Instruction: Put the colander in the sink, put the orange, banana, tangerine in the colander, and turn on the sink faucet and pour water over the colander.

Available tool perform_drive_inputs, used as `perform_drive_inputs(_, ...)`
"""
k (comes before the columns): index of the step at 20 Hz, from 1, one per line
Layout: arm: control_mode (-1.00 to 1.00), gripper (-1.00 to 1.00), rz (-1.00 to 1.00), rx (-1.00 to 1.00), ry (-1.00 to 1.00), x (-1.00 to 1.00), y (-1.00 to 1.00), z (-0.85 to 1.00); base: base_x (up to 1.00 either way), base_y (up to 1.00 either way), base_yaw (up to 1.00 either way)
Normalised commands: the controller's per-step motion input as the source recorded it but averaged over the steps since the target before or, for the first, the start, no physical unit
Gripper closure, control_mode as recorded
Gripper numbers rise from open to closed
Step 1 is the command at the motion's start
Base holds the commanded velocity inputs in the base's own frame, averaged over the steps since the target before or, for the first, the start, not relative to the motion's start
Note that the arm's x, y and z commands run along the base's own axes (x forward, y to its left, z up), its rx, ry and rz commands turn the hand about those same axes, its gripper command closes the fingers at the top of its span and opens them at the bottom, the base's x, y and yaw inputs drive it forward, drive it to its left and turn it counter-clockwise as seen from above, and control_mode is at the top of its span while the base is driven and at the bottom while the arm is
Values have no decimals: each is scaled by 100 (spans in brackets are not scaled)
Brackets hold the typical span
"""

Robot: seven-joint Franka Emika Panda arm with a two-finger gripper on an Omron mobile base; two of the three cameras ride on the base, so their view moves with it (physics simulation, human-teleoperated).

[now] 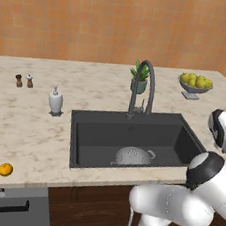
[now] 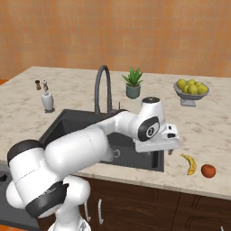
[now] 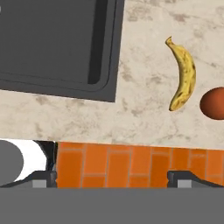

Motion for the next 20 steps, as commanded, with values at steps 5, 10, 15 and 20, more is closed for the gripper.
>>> perform_drive_inputs(5, -100, -100, -7, 2, 12, 27, -53, -3, 0, 0, 0)
perform_drive_inputs(10, -100, -100, -2, 0, 7, 20, -38, -2, 0, 0, 0)
perform_drive_inputs(15, -100, -100, 0, 7, -1, 8, -41, -11, 0, 0, 0)
perform_drive_inputs(20, -100, -100, 0, 12, -14, 10, -14, -33, 0, 0, 0)
